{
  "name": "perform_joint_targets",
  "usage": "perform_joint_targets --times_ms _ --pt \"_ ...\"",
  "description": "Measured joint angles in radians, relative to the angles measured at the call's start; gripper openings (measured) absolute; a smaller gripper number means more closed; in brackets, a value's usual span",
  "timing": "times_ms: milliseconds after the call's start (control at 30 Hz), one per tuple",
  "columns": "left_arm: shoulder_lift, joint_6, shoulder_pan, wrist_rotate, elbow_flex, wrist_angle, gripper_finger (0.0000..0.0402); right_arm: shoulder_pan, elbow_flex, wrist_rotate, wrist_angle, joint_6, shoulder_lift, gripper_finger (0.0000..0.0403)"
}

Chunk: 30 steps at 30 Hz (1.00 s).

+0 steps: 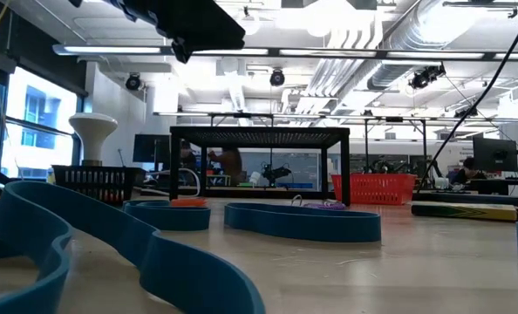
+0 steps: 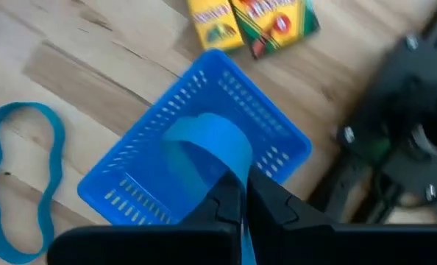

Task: Pick & Place Office Desk Supplies
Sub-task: Put the blue rubber band into the blue basket

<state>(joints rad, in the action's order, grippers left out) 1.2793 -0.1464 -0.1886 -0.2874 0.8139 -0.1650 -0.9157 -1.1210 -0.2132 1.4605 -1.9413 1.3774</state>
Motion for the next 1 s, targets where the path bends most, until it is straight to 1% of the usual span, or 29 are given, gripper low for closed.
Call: perform_joint_targets --times_ms 67,267,300,400,467,700,833,933,1000 --pt "0.000 -0.001 0.006 0.000 0.000 0.000 0.0113 0.011 0.000 0.031 0.000 -0.028 0.005 0.0003" --pt "0.000 -0.005 0.016 -0.001 0.000 0.000 0.0113 0.066 0.000 0.059 -0.033 -0.100 0.023 0.0003" --pt "0.000 -0.009 0.016 -0.001 0.000 0.000 0.0113 0.078 0.000 0.084 -0.033 -0.106 0.036 0.0003" --pt "0.000 -0.011 0.016 -0.001 0.000 0.000 0.0113 0.120 0.005 0.204 -0.036 -0.109 0.084 0.0003" --pt "0.000 -0.011 0.016 -0.001 0.000 0.000 0.0113 0.143 0.005 0.258 -0.051 -0.102 0.118 0.0003" --pt "0.000 -0.011 0.016 -0.001 0.000 0.000 0.0113 0.214 0.005 0.280 -0.131 -0.098 0.200 0.0003" --pt "0.000 -0.011 0.016 -0.001 0.000 0.000 0.0113 0.250 0.005 0.329 -0.132 -0.044 0.238 0.0003" --pt "0.000 -0.011 0.016 0.000 0.000 0.009 0.0113 0.260 0.005 0.312 -0.136 -0.020 0.265 0.0003" --pt "0.000 -0.011 0.016 0.000 0.000 0.028 0.0113 0.257 0.005 0.332 -0.145 -0.018 0.280 0.0003"
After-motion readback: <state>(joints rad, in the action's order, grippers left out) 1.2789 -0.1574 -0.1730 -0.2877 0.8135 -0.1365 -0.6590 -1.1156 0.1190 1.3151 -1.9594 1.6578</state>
